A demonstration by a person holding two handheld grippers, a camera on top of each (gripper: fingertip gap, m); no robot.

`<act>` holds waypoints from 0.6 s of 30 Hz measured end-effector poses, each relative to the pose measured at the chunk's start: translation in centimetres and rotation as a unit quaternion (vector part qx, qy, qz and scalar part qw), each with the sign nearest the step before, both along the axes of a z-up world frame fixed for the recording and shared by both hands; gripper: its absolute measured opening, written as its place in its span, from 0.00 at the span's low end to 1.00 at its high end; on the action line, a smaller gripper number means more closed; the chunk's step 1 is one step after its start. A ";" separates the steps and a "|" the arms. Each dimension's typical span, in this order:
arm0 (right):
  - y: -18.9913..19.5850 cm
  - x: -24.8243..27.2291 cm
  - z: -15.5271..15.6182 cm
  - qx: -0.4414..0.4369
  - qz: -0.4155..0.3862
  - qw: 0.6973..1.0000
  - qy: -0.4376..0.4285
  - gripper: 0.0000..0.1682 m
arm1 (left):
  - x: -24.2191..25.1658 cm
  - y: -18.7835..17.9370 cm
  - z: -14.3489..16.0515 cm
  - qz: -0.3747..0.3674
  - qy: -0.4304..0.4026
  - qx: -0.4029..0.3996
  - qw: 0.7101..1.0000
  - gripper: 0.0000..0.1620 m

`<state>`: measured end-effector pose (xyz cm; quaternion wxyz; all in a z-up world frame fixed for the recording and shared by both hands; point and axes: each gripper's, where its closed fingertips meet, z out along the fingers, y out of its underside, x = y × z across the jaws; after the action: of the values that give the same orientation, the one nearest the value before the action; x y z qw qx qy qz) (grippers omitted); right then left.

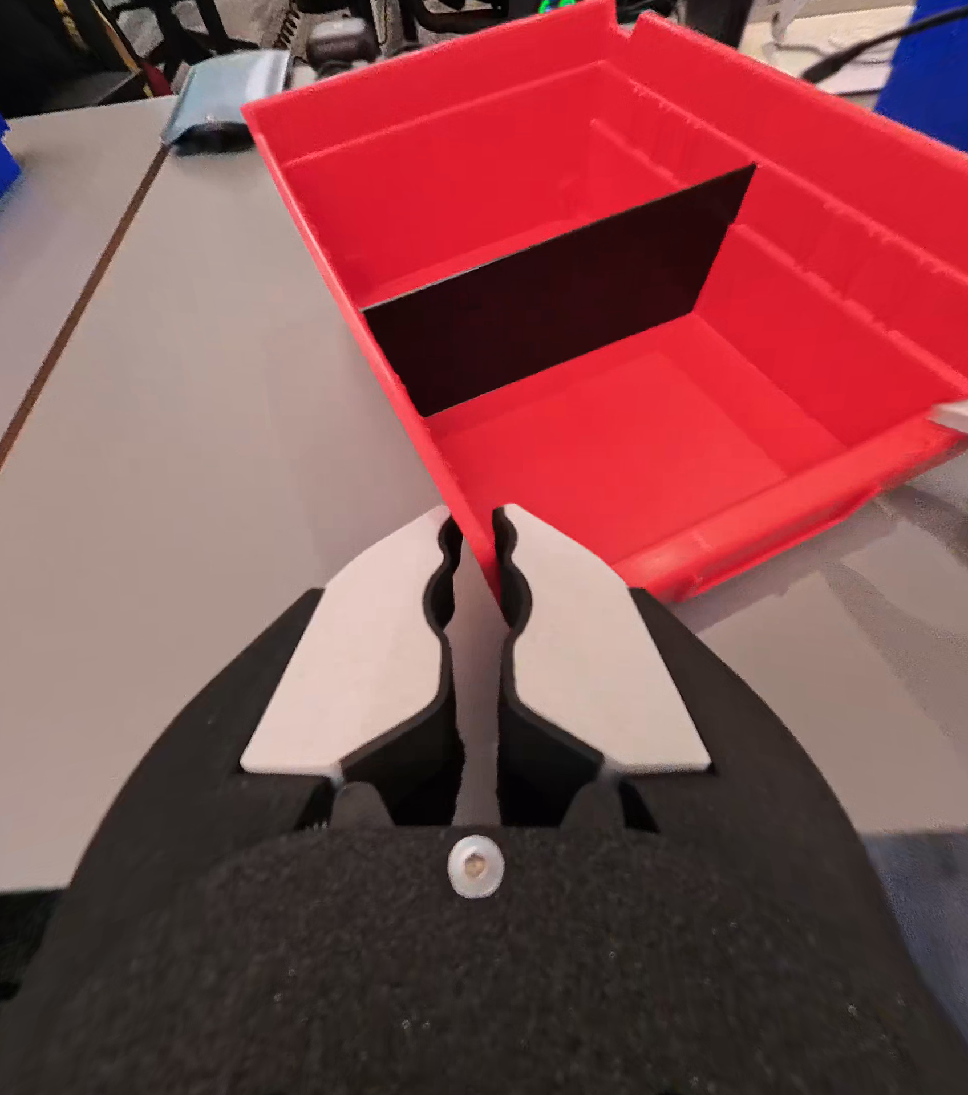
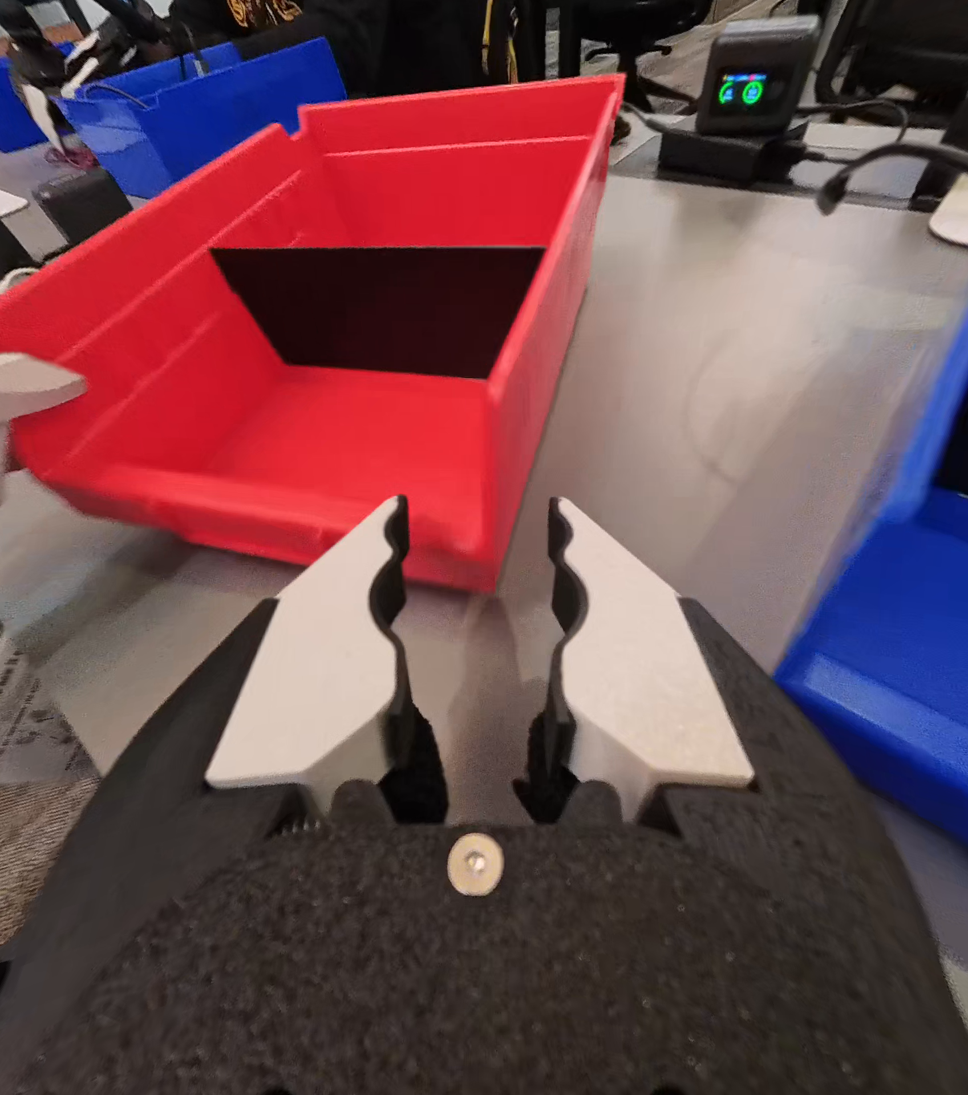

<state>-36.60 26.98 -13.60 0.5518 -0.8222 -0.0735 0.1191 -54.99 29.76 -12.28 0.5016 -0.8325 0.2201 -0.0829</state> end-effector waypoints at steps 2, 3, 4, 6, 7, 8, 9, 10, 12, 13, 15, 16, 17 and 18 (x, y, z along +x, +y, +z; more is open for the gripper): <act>0.5 -0.3 -0.4 -0.007 -0.022 1.000 -0.017 0.11 | -0.1 -1.9 0.1 -0.001 0.000 -0.003 1.000 0.06; 0.4 0.2 -0.5 -0.012 -0.038 0.998 -0.041 0.02 | -0.3 -2.7 0.3 0.003 0.011 0.003 1.000 0.06; 0.0 -0.1 0.2 0.000 -0.018 0.998 -0.056 0.02 | -0.6 -3.5 1.3 0.017 0.025 0.031 0.999 0.06; -1.0 -0.3 1.7 0.012 -0.003 0.998 -0.062 0.02 | -0.6 -5.5 4.3 0.037 0.080 0.110 0.990 0.05; -1.4 0.0 2.8 0.029 -0.006 0.998 -0.058 0.02 | -0.2 -6.4 5.8 0.043 0.078 0.133 0.987 0.05; -1.8 0.5 4.5 0.059 -0.009 0.996 -0.062 0.02 | 0.2 -7.0 7.2 0.047 0.071 0.153 0.985 0.05; -2.2 1.1 6.2 0.083 -0.015 0.994 -0.067 0.02 | 0.8 -7.3 8.6 0.049 0.072 0.177 0.980 0.05; -2.7 2.0 8.2 0.106 -0.026 0.991 -0.072 0.02 | 1.5 -7.5 9.9 0.048 0.071 0.197 0.977 0.05; -3.8 4.5 12.2 0.153 -0.049 0.983 -0.084 0.02 | 3.6 -7.6 12.4 0.039 0.044 0.224 0.973 0.05; -4.4 6.1 14.0 0.170 -0.063 0.979 -0.088 0.02 | 5.1 -7.6 13.7 0.032 0.043 0.242 0.969 0.05; -5.8 10.4 16.7 0.198 -0.104 0.969 -0.109 0.02 | 9.3 -7.8 16.4 0.010 0.040 0.285 0.958 0.05; -6.7 13.0 17.9 0.214 -0.130 0.961 -0.119 0.02 | 12.0 -8.1 17.6 -0.011 0.031 0.305 0.952 0.05; -7.8 15.9 18.9 0.229 -0.155 0.954 -0.118 0.02 | 14.9 -8.3 18.7 -0.033 0.026 0.323 0.946 0.05; -9.0 18.9 19.7 0.241 -0.181 0.947 -0.112 0.02 | 18.0 -8.5 19.5 -0.057 0.024 0.338 0.939 0.05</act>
<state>-17.66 17.99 6.05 0.7339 -0.6722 -0.0112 -0.0966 -36.95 21.26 7.24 0.7427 -0.6016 0.2939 -0.0122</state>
